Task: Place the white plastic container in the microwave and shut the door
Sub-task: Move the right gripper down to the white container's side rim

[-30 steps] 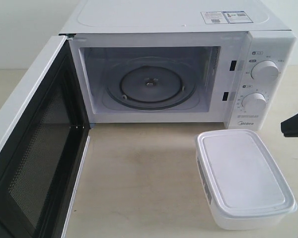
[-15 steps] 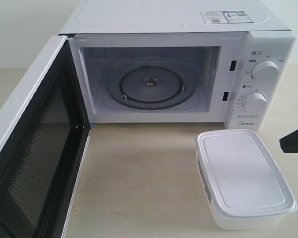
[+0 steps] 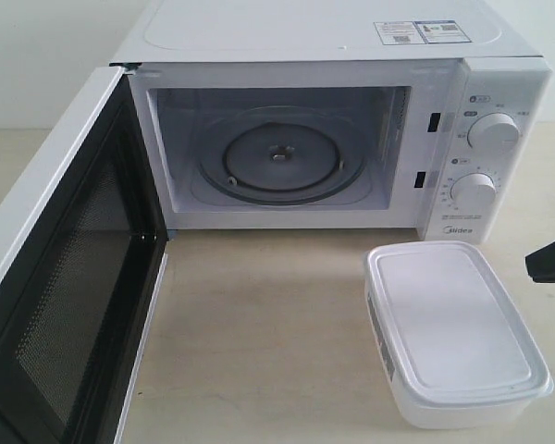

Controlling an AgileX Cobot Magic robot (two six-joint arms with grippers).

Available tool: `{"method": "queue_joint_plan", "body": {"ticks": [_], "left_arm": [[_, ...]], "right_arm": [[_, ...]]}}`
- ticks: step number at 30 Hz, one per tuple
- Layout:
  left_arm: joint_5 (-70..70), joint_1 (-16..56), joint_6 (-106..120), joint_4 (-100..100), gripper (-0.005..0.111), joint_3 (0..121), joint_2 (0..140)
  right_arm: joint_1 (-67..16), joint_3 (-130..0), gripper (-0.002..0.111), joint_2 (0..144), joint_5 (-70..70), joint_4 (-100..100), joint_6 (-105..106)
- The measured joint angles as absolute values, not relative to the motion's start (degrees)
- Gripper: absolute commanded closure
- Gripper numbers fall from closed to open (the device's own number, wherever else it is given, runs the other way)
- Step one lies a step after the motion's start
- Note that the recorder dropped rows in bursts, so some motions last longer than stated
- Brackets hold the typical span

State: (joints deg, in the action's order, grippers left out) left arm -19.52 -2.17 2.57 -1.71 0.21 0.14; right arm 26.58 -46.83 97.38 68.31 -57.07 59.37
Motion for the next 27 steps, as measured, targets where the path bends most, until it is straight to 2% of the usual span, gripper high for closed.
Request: {"method": "queue_joint_plan", "body": {"ticks": [2, 4, 12, 17, 27], "left_arm": [[-19.5, -2.2, 2.6, -1.7, 0.102, 0.2, 0.1], [-19.5, -2.2, 2.6, -1.7, 0.102, 0.2, 0.1], [-19.5, -2.2, 2.6, -1.7, 0.102, 0.2, 0.1], [-19.5, -2.2, 2.6, -1.7, 0.102, 0.2, 0.1], [-19.5, -2.2, 2.6, -1.7, 0.102, 0.2, 0.1]], "right_arm": [[26.6, -46.8, 0.07, 97.4, 67.2, -57.2, 59.5], [26.6, -46.8, 0.058, 97.4, 66.7, -57.2, 59.8], [22.8, -46.8, 0.058, 105.0, 63.9, -57.0, 61.1], [22.8, -46.8, 0.058, 105.5, 60.4, -56.4, 61.4], [22.8, -46.8, 0.058, 108.6, 62.5, -58.9, 61.9]]}}
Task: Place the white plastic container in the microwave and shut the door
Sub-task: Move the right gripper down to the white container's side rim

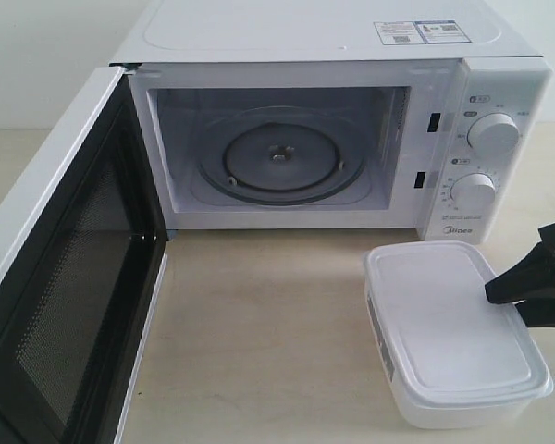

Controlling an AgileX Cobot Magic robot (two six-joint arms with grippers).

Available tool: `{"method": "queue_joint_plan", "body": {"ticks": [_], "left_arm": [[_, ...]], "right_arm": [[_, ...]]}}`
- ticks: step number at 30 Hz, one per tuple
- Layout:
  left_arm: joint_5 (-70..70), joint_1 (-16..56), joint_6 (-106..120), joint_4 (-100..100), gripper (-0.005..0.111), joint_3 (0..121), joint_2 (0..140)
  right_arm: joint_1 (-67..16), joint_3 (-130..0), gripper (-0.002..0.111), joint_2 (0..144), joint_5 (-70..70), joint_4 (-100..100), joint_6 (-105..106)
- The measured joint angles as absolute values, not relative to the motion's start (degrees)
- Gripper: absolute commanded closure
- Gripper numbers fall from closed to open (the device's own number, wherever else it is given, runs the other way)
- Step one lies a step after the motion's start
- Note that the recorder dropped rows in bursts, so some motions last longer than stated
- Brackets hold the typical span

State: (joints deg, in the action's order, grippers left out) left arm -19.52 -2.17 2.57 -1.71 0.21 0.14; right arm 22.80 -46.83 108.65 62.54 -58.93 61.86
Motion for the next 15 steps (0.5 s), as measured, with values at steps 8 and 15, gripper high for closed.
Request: {"method": "queue_joint_plan", "body": {"ticks": [8, 15], "left_arm": [[-19.5, -2.2, 2.6, -1.7, 0.102, 0.2, 0.1], [-19.5, -2.2, 2.6, -1.7, 0.102, 0.2, 0.1]], "right_arm": [[20.3, -46.8, 0.058, 108.7, 62.1, -58.7, 62.3], [16.7, -46.8, 0.088, 108.7, 60.1, -58.4, 62.8]]}}
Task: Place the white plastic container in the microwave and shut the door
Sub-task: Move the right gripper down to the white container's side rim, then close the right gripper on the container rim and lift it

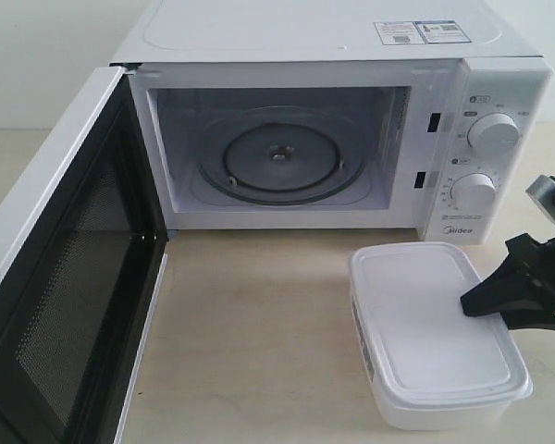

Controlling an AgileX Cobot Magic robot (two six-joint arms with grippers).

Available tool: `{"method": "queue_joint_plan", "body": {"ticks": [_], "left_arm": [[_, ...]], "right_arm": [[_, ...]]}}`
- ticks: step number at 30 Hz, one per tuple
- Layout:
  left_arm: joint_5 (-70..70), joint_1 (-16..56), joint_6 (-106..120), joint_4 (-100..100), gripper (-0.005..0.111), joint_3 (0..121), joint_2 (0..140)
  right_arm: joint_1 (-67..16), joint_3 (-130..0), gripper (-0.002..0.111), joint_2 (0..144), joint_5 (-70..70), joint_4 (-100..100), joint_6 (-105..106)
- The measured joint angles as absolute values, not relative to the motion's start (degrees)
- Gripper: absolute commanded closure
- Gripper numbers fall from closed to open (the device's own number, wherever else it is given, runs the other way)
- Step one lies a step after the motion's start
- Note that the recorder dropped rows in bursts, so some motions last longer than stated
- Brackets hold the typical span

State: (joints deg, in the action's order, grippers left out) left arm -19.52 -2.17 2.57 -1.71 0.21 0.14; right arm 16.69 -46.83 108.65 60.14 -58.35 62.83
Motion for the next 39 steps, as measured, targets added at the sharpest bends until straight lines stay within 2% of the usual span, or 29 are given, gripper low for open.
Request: {"method": "queue_joint_plan", "body": {"ticks": [3, 20, 28, 39], "left_arm": [[-19.5, -2.2, 2.6, -1.7, 0.102, 0.2, 0.1], [-19.5, -2.2, 2.6, -1.7, 0.102, 0.2, 0.1], [-19.5, -2.2, 2.6, -1.7, 0.102, 0.2, 0.1], [-19.5, -2.2, 2.6, -1.7, 0.102, 0.2, 0.1]], "right_arm": [[16.7, -46.8, 0.109, 108.7, 60.6, -58.6, 63.3], [16.7, -46.6, 0.108, 108.2, 65.9, -64.8, 67.9], [16.0, -42.2, 0.108, 102.0, 64.7, -71.0, 69.1], [9.8, -34.8, 0.108, 90.5, 64.1, -77.8, 69.7]]}}
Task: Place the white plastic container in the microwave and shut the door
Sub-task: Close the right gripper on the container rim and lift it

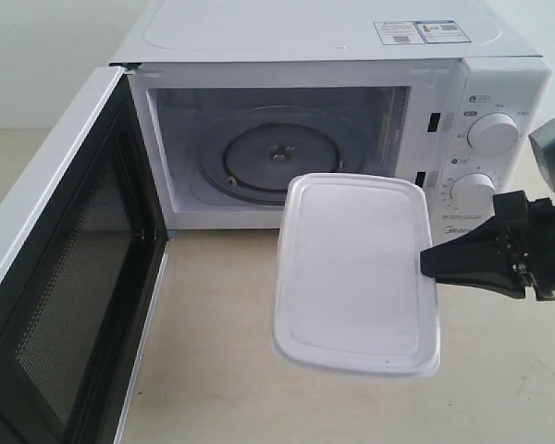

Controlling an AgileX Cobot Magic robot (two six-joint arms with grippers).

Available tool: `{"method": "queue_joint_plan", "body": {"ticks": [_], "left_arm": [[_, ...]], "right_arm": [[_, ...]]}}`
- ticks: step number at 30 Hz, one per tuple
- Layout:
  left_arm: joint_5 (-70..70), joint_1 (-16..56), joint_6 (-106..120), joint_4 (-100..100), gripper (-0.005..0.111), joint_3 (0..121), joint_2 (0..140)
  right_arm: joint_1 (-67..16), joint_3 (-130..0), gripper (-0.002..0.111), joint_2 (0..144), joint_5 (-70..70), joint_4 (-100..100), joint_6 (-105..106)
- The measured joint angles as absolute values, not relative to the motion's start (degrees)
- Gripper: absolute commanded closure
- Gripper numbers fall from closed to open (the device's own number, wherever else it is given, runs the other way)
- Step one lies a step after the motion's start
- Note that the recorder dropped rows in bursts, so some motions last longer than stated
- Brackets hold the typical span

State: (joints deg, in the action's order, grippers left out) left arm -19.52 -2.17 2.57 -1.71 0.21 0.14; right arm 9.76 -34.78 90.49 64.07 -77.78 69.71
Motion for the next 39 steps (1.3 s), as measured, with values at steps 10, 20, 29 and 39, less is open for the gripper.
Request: {"method": "queue_joint_plan", "body": {"ticks": [10, 20, 29, 39], "left_arm": [[-19.5, -2.2, 2.6, -1.7, 0.102, 0.2, 0.1], [-19.5, -2.2, 2.6, -1.7, 0.102, 0.2, 0.1], [-19.5, -2.2, 2.6, -1.7, 0.102, 0.2, 0.1], [-19.5, -2.2, 2.6, -1.7, 0.102, 0.2, 0.1]], "right_arm": [[8.6, -22.9, 0.108, 79.5, 64.1, -92.1, 77.0], [8.6, -16.9, 0.108, 58.4, 60.7, -96.7, 69.1], [6.1, -16.8, 0.108, 53.1, 53.2, -94.0, 62.1], [-13.1, -16.8, 0.108, 53.1, 33.7, -98.4, 61.2]]}}
